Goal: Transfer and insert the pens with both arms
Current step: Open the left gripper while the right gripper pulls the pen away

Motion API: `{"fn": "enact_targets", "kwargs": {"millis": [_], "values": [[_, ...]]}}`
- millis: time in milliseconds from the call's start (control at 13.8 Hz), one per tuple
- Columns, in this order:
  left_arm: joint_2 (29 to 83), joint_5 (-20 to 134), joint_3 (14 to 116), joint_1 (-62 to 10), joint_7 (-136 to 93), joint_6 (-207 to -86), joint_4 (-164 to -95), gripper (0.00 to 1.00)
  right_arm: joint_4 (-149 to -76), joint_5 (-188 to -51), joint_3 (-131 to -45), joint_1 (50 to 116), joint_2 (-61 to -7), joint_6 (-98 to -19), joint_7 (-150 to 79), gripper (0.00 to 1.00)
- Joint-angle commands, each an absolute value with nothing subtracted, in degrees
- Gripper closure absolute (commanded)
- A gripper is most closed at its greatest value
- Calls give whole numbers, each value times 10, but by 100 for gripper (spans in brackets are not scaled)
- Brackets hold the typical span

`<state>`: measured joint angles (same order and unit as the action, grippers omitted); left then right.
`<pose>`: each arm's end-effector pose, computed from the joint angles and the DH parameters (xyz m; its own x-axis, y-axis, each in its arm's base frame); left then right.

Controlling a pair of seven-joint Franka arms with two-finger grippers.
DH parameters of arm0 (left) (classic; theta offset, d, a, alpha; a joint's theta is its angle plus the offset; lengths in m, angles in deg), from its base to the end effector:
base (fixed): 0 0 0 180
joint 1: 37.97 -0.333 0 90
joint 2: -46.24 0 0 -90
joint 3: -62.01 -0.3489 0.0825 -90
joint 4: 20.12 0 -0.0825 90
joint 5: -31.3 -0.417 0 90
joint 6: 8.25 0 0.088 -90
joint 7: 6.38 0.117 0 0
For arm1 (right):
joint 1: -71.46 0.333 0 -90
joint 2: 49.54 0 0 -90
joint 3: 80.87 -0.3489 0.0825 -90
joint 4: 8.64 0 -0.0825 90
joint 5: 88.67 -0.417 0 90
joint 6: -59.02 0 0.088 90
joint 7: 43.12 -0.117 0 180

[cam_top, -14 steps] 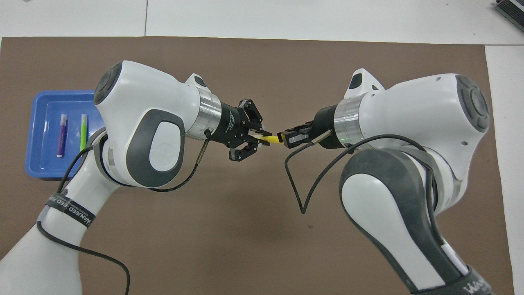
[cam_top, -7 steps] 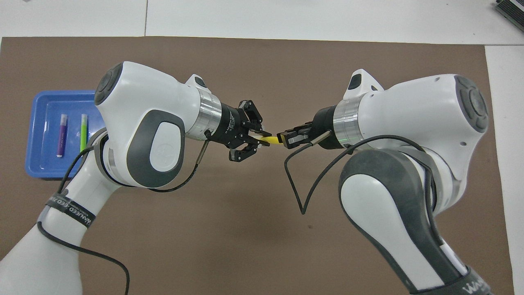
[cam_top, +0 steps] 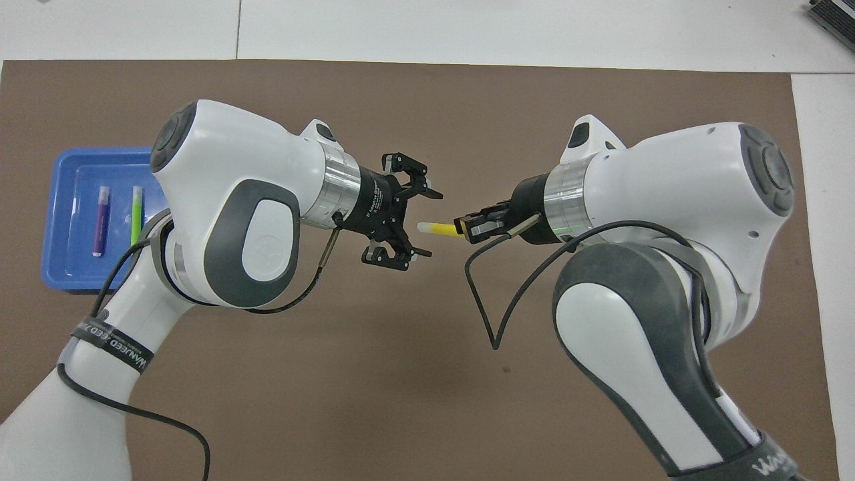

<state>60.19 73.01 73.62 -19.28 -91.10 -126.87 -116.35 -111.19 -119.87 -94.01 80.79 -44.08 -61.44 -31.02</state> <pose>0.5841 -0.3739 0.5020 0.2506 0.7117 -0.6563 0.9614 -0.2623 0.0826 0.5920 0.2709 0.5367 0.9242 0.2916 0.2465 0.3772 -0.7979 -0.4702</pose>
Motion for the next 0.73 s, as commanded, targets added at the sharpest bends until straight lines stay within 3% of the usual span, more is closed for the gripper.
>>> {"fn": "enact_targets", "kwargs": {"millis": [0, 363, 653], "values": [[585, 730, 726, -185, -898, -1271, -1178, 2, -1118, -1200, -941, 795, -445, -613, -302, 100], [575, 613, 726, -185, -775, -1230, -1183, 2, -1115, -1114, -941, 725, -444, -593, -256, 100], [547, 533, 721, -213, -583, -1185, -1233, 3, -1109, -1036, -941, 654, -451, -549, -219, 100]]}}
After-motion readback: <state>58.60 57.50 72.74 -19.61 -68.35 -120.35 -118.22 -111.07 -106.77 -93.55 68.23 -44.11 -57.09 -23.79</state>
